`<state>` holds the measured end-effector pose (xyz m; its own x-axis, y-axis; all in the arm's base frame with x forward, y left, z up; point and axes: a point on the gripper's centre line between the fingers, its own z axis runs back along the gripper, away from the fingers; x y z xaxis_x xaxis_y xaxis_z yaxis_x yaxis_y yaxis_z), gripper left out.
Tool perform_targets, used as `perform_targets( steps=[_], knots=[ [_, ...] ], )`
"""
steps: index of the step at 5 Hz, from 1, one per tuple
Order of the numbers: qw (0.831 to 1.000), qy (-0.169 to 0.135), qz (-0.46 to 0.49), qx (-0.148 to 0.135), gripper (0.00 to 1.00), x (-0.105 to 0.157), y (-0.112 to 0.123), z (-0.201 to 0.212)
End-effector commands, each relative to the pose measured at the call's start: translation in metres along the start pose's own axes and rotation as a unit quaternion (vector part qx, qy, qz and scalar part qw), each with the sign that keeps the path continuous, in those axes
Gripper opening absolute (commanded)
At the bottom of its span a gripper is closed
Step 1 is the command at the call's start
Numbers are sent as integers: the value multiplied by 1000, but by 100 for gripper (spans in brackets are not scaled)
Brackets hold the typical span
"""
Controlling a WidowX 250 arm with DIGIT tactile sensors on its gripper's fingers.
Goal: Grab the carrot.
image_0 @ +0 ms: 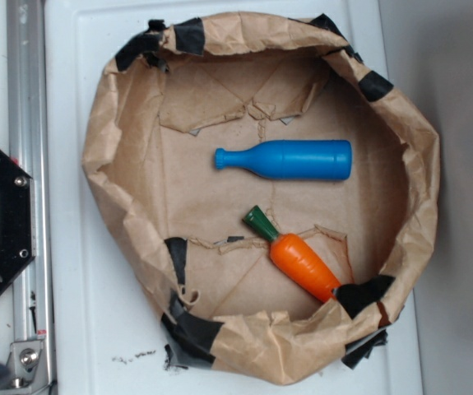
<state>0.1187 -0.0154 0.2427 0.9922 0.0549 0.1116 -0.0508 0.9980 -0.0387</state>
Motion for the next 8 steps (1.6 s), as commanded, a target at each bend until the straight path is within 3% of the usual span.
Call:
perform_targets(
  steps=[1,2,3,4,5,6,7,8],
  knots=[
    [1000,0,0,0,100,0,0,0],
    [997,-34,-7,-63,100,47,22,-38],
    [994,-73,3,-81,100,96,30,-66],
    [991,-76,-39,-100,100,144,25,-101],
    [991,-74,-72,-81,100,179,10,-131],
    [981,-91,-167,-33,100,176,-22,-162],
    [965,-83,-249,-6,100,163,-41,-194],
    [958,-70,-276,-14,100,139,-42,-200]
  ],
)
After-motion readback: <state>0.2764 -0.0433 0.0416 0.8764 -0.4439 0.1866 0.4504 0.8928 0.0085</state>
